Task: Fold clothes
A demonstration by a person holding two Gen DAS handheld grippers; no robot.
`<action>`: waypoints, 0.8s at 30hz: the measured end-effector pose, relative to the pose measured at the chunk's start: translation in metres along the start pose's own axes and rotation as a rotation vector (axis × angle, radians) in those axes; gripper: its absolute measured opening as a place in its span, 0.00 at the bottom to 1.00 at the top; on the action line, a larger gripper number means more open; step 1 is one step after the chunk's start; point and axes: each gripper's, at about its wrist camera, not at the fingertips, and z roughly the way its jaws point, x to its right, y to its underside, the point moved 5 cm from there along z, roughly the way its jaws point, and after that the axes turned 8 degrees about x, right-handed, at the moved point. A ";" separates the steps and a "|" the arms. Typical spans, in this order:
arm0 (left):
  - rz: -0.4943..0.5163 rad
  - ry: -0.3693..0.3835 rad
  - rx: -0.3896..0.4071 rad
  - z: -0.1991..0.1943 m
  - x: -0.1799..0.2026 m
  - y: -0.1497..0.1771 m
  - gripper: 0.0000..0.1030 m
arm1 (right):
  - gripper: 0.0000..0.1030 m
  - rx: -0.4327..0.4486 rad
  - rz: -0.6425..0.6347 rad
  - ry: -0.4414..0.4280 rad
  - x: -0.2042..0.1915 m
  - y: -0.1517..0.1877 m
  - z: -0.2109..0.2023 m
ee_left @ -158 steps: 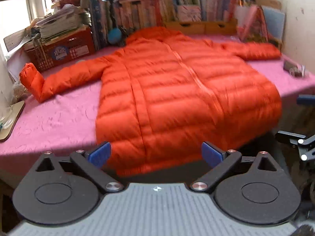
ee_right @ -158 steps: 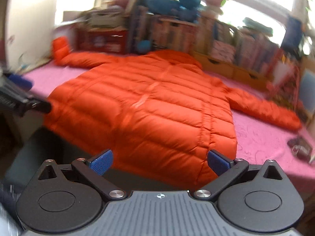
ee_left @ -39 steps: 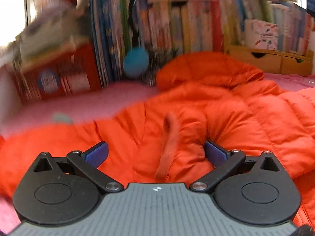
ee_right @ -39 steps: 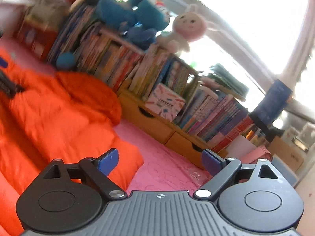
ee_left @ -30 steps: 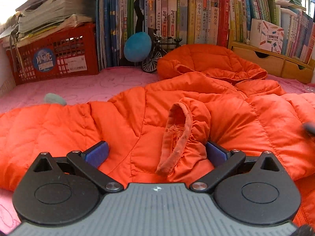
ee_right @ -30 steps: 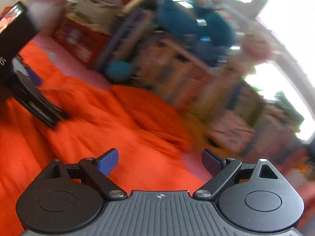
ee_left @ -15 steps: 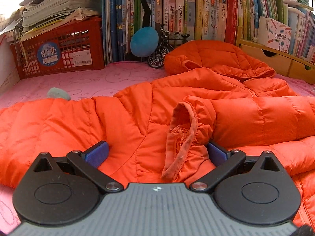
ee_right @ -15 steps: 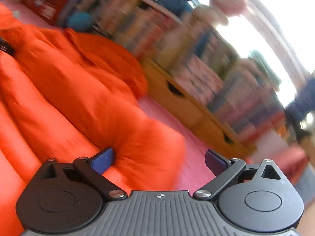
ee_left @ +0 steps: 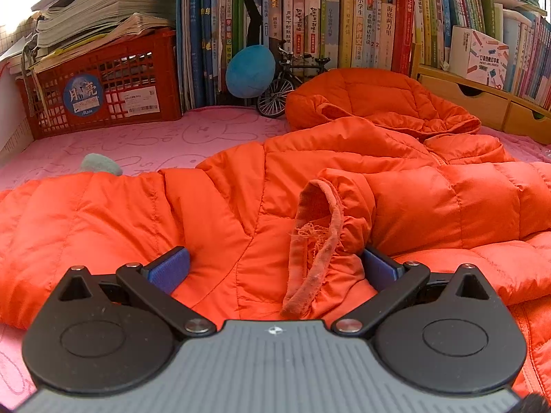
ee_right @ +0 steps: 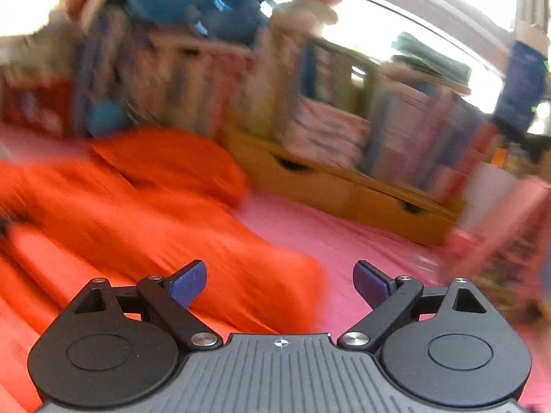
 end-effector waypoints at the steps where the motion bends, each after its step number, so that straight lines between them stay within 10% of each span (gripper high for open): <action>1: 0.000 0.001 -0.001 0.000 0.000 0.000 1.00 | 0.90 0.006 0.038 -0.053 -0.014 -0.007 0.004; 6: -0.002 0.002 -0.003 0.001 0.000 0.001 1.00 | 0.89 -0.041 0.142 -0.232 -0.080 -0.013 0.045; 11: -0.006 0.005 -0.006 0.002 0.001 0.002 1.00 | 0.90 -0.100 0.047 -0.205 -0.102 0.009 0.069; 24: -0.008 0.008 -0.007 0.003 0.002 0.002 1.00 | 0.91 -0.177 0.262 0.140 0.051 0.062 0.066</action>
